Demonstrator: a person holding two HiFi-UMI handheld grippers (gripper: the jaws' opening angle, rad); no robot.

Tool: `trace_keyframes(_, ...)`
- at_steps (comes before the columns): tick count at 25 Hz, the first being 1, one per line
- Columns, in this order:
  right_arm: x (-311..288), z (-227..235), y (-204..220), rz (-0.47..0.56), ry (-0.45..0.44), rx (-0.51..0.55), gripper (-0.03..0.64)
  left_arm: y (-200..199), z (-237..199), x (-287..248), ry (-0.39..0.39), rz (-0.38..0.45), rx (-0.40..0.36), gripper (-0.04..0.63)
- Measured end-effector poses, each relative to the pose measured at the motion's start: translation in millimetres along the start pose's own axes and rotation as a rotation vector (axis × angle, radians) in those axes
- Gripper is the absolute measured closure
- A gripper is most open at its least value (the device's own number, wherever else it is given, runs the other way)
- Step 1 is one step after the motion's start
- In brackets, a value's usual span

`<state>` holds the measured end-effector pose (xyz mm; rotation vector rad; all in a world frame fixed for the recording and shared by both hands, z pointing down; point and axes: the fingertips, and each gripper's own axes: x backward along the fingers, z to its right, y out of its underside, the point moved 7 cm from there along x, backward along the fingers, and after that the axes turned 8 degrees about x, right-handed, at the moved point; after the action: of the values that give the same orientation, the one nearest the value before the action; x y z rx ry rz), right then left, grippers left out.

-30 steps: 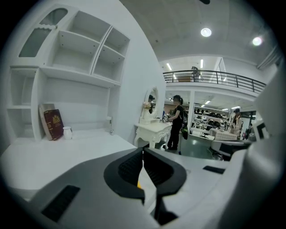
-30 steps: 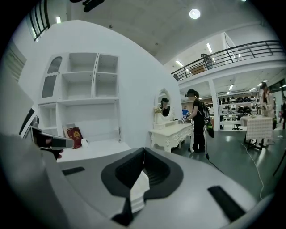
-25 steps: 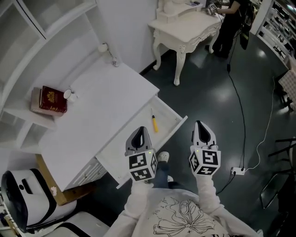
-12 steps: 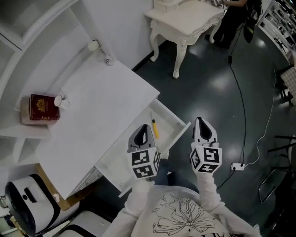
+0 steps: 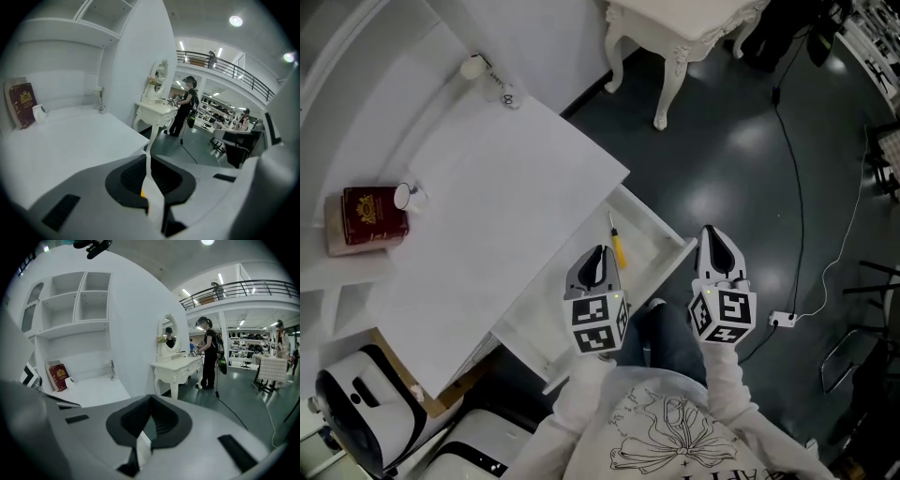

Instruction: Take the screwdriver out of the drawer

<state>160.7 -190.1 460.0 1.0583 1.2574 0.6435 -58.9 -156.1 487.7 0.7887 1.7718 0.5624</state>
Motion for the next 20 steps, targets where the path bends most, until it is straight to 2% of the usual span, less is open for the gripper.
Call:
trace_keyframes(6,-15.8,3.8,10.0,-0.036,-0.009,-0.003,0.614,16.7,-3.8,-23.2,0.002,-0.069,0.017,0.586)
trace_keyframes(11,-31.5,8.7,19.3,-0.068,-0.033,-0.004,0.614,32.2,-7.6,-42.7,-0.026,-0.134,0.044,0.584)
trace_keyframes(12,-34.8,9.4,21.1,-0.076,-0.039,-0.003,0.614,35.6,-8.7,-46.2,-0.031,-0.148,0.052,0.580)
trace_keyframes(14,-40.6,10.5,23.9,-0.091,-0.052,-0.002,0.614,41.8,-10.9,-52.2,-0.039,-0.172,0.076,0.531)
trace_keyframes(20,-57.9,12.1,34.9,-0.127,-0.074,0.001,0.614,56.1,-18.7,-75.1,-0.063,-0.226,0.104,0.522)
